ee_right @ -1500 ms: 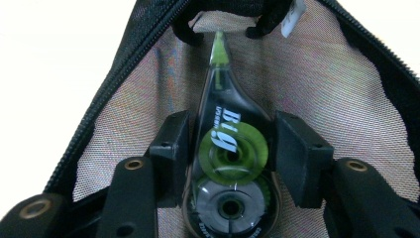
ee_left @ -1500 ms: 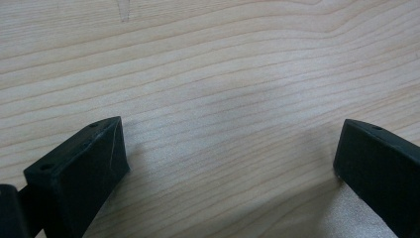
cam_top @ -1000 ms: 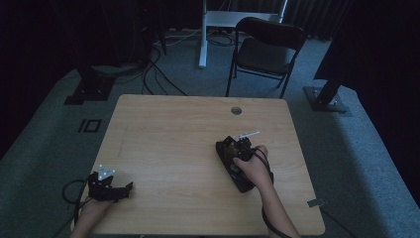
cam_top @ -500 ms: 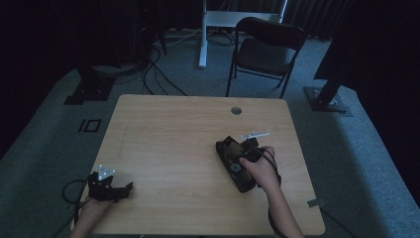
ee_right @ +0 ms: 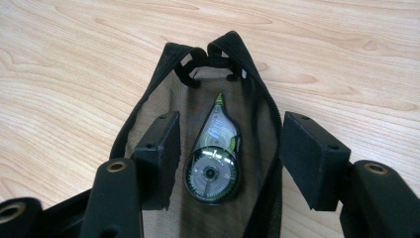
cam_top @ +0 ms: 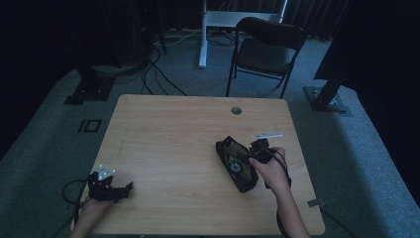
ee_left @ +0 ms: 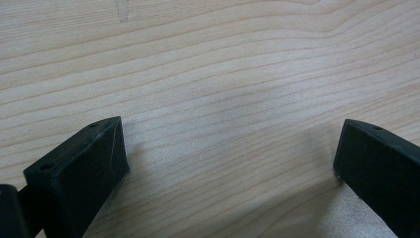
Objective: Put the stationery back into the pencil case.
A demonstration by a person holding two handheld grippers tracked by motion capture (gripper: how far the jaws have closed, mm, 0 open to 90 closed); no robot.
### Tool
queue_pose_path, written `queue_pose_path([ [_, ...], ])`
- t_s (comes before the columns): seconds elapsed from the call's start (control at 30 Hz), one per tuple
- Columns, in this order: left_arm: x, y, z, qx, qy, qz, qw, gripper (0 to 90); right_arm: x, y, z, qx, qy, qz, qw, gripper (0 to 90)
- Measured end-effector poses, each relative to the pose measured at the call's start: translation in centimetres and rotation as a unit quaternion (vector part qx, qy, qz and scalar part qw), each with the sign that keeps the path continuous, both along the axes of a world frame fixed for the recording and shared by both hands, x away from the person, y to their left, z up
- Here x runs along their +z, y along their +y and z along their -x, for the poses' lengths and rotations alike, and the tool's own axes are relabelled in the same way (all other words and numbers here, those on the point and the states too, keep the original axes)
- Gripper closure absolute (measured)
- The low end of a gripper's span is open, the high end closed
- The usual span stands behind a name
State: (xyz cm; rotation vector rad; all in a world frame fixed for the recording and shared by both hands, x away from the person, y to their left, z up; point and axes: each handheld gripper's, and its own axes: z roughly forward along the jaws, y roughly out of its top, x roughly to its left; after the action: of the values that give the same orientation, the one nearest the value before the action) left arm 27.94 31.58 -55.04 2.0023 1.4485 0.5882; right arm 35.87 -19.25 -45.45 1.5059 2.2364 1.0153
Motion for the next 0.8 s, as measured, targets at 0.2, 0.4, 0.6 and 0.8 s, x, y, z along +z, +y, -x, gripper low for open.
queue_pose_path([
  [0.2,0.0,0.0,0.0,0.000,0.000,0.000,1.0000,0.1,0.4,-1.0,0.4,-0.007,-0.012,-0.008,0.9999,40.4],
  [0.4,0.0,0.0,0.0,0.000,0.000,0.000,1.0000,0.2,0.5,-2.4,0.6,-0.022,-0.027,-0.011,0.9993,38.8],
  [0.6,0.0,0.0,0.0,0.000,0.000,0.000,1.0000,0.2,0.1,-4.1,0.7,-0.037,-0.033,-0.010,0.9987,38.2],
  [0.8,0.0,0.0,0.0,0.000,0.000,0.000,1.0000,0.1,-0.8,-5.5,0.8,-0.052,-0.031,-0.016,0.9980,37.5],
])
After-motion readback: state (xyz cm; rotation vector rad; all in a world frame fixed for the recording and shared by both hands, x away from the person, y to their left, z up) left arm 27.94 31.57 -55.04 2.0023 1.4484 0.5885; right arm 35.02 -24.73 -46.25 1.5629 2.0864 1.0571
